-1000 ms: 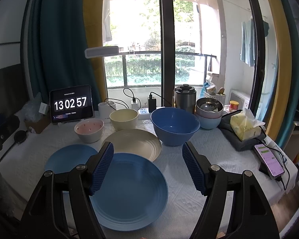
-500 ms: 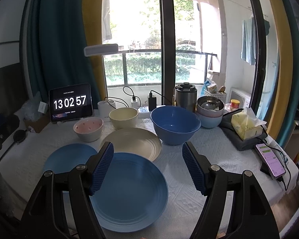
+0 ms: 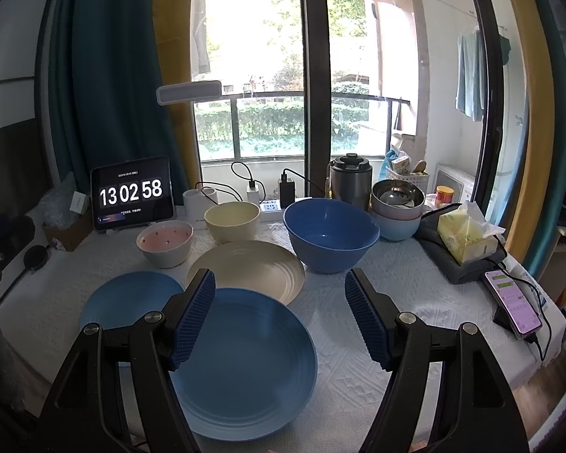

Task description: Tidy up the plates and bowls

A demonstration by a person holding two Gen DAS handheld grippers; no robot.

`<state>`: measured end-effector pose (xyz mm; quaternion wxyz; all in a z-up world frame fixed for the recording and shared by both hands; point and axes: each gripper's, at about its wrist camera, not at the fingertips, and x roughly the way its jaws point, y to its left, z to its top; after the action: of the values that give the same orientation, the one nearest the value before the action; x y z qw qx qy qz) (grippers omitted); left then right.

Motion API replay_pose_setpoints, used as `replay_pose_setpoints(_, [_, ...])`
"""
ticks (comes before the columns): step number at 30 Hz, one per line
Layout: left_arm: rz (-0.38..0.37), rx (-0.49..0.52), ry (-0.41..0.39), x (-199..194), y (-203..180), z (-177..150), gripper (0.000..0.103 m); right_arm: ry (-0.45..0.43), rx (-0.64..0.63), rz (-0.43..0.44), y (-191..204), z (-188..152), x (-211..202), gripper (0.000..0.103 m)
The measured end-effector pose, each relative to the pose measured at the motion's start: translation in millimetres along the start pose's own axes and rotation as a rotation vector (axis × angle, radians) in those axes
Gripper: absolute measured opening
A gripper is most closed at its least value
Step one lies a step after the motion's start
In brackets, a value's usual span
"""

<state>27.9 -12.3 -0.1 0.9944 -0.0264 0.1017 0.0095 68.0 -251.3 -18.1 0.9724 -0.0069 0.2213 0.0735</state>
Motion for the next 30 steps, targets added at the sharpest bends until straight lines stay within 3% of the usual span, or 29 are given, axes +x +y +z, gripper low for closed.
replay_pose_setpoints(9, [-0.026, 0.014, 0.049, 15, -7, -6, 0.102, 0.021, 0.015, -0.003, -6, -4, 7, 0.075])
replay_pose_setpoints(30, [-0.097, 0.117, 0.309, 74, -48, -50, 0.101, 0.199, 0.099, 0.011, -45, -40, 71, 0.075])
